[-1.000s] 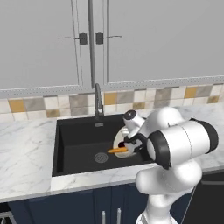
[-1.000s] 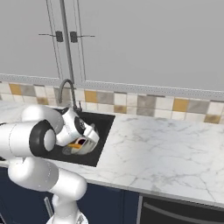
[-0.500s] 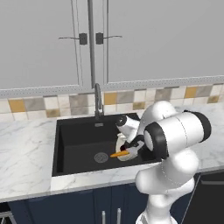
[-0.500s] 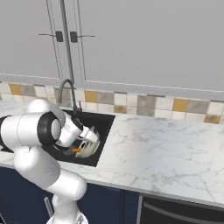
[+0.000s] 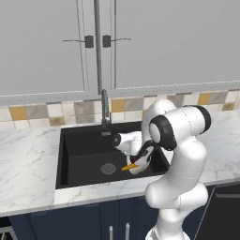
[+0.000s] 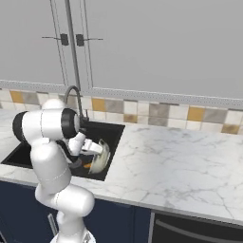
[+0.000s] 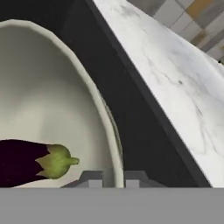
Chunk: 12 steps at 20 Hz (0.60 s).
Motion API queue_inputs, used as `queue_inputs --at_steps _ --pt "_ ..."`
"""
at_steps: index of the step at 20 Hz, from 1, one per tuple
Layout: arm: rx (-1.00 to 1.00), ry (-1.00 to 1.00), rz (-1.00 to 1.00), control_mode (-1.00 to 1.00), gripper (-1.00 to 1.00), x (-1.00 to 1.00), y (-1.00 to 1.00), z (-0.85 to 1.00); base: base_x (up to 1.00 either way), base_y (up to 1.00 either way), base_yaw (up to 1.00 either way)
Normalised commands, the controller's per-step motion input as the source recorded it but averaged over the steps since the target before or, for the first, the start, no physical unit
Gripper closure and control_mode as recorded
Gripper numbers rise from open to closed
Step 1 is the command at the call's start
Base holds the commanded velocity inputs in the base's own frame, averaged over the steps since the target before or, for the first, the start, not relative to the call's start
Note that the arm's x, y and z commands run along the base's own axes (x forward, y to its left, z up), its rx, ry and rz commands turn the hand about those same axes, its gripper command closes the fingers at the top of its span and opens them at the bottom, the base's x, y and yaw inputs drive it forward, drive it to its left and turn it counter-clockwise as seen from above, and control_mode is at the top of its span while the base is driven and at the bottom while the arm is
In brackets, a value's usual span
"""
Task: Dump the carrot and eggplant from the bowl so the bowl can be washed. Place the bowl in the sink after clearing the leftovers.
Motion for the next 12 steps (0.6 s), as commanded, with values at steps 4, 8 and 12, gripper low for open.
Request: queue_inputs --at_steps 4,8,12 --pt "-0.24 0.07 0.00 -1.00 1.00 0.05 0.10 -0.20 0.00 0.00 0.00" --pt "-0.19 0.01 0.00 -1.00 1.00 0.05 0.16 -0.02 0.00 0.00 0.00" --pt "-0.12 -0.10 0.00 -1.00 1.00 -0.08 0.13 0.20 0.00 0.00 0.00"
